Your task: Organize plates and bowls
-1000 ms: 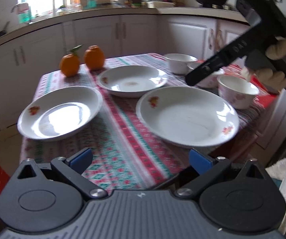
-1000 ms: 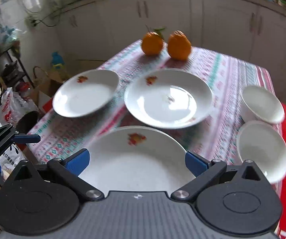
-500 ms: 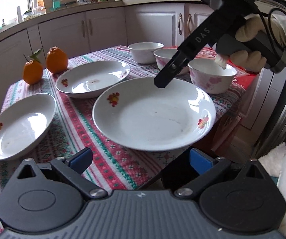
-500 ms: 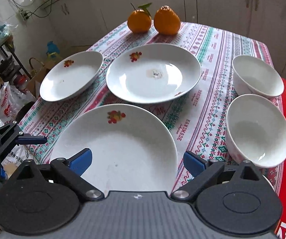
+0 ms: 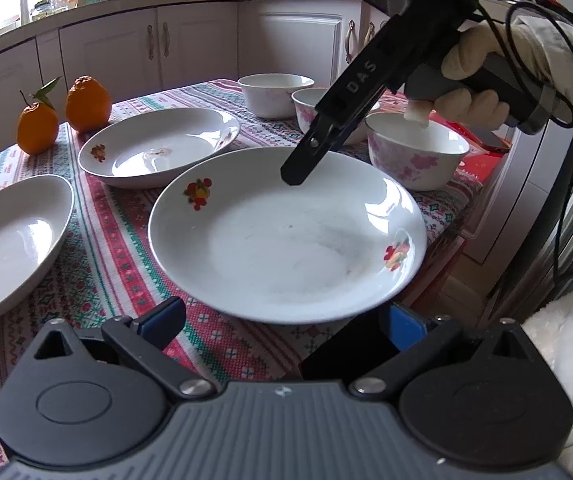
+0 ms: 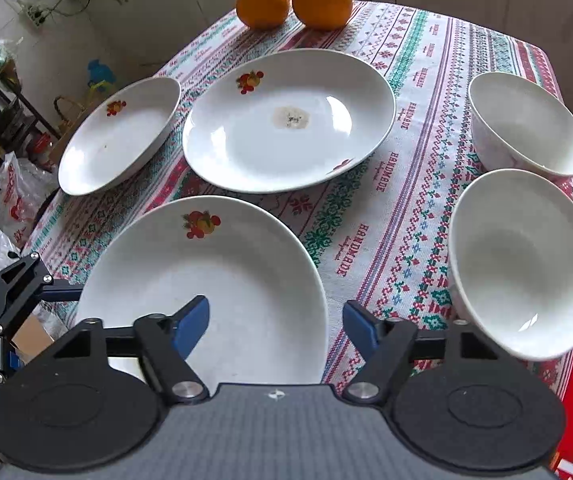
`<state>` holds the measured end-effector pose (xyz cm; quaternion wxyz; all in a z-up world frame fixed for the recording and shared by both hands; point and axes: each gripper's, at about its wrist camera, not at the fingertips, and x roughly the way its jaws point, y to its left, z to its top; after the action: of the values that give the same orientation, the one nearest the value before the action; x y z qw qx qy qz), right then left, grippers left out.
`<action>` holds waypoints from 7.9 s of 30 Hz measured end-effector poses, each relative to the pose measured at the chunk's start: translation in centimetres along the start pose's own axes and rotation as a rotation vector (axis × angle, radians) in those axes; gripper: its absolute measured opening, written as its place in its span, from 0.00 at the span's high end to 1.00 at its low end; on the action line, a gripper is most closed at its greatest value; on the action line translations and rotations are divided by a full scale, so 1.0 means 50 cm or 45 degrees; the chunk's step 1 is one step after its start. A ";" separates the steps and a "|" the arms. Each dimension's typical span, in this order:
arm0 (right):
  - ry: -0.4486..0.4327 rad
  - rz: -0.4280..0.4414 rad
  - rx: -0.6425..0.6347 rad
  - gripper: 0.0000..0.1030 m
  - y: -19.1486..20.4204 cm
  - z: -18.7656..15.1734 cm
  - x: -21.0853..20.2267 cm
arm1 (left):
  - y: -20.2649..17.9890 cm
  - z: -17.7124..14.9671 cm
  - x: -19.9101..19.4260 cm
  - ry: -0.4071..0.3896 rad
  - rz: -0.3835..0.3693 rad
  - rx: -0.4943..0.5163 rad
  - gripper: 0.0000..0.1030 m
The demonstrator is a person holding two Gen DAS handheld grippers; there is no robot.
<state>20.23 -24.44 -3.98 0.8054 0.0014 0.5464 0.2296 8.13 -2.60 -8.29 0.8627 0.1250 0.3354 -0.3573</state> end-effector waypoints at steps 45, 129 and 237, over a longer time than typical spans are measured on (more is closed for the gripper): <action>0.141 0.177 -0.021 0.32 -0.005 0.044 0.033 | 0.007 0.011 -0.005 0.010 -0.032 -0.001 0.02; 0.154 0.332 -0.359 0.32 0.257 0.387 0.254 | 0.318 -0.016 -0.125 -0.053 0.297 -0.327 0.02; -0.349 -0.403 -0.100 0.00 0.162 0.014 0.092 | 0.203 0.221 -0.011 -0.014 0.191 0.053 0.01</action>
<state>19.21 -15.33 -5.69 0.8977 -0.0845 0.4158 0.1189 20.37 -0.08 0.07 0.8860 0.1659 0.3129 -0.2991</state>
